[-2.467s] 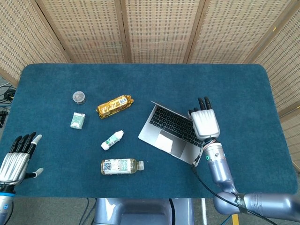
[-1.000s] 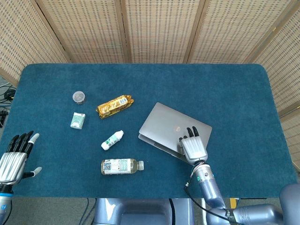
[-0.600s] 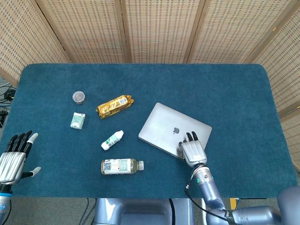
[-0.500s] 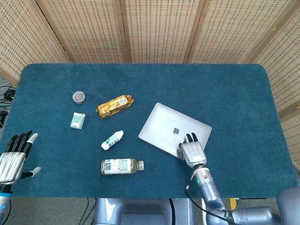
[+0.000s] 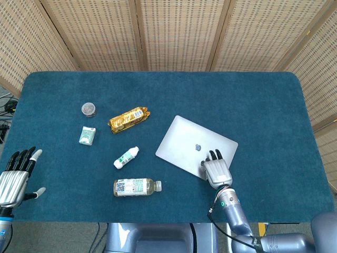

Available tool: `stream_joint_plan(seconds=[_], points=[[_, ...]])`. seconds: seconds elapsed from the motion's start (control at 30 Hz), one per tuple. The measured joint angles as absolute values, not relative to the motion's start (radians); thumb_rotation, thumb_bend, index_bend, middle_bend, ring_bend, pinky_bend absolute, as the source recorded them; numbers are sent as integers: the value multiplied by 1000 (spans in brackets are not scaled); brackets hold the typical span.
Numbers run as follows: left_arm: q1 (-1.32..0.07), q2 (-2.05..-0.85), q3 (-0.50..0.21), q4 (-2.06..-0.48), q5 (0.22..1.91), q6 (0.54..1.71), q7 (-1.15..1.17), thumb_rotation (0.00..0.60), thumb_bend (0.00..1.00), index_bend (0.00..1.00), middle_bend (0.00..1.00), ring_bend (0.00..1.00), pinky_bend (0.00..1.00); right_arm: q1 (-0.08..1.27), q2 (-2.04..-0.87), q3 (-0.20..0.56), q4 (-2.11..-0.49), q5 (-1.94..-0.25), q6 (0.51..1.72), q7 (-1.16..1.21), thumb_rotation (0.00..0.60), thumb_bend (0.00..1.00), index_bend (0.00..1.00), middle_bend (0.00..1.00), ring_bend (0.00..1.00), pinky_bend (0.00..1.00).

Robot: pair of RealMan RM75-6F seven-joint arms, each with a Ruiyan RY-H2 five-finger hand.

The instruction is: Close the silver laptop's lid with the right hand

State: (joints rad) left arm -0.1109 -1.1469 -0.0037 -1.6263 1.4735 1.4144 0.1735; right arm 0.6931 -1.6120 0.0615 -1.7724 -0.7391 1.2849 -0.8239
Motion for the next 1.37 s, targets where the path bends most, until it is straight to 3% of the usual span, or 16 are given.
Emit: stream_joint_plan(seconds=[0.1, 0.23, 0.37, 0.6, 0.83, 1.03, 1.37], points=[[-111, -1147, -4, -1626, 1473, 1415, 173, 600, 66, 0, 0, 0, 0, 691, -1595, 68, -1784, -779, 1310, -827, 600, 960, 393, 259, 42, 29], [-110, -1146, -5, -1626, 1473, 1417, 172, 600, 66, 0, 0, 0, 0, 685, -1558, 72, -1801, -857, 1365, -837, 600, 816, 314, 138, 3, 29], [-109, -1146, -7, -1627, 1474, 1421, 171, 600, 67, 0, 0, 0, 0, 667, -1483, 73, -1843, -942, 1421, -840, 600, 599, 218, 27, 0, 13], [-107, -1147, -13, -1623, 1464, 1425, 170, 600, 67, 0, 0, 0, 0, 599, -1333, 52, -1906, -1086, 1475, -737, 600, 274, 112, 0, 0, 0], [-106, -1149, -23, -1617, 1447, 1428, 166, 600, 65, 0, 0, 0, 0, 488, -1251, -25, -1869, -1290, 1534, -518, 600, 153, 101, 0, 0, 0], [-104, -1152, -27, -1615, 1441, 1430, 168, 600, 60, 0, 0, 0, 0, 374, -1208, -106, -1738, -1400, 1584, -326, 600, 56, 58, 0, 0, 0], [-102, -1154, -30, -1609, 1443, 1438, 171, 600, 58, 0, 0, 0, 0, 250, -1191, -162, -1559, -1479, 1599, -155, 600, 53, 30, 0, 0, 0]])
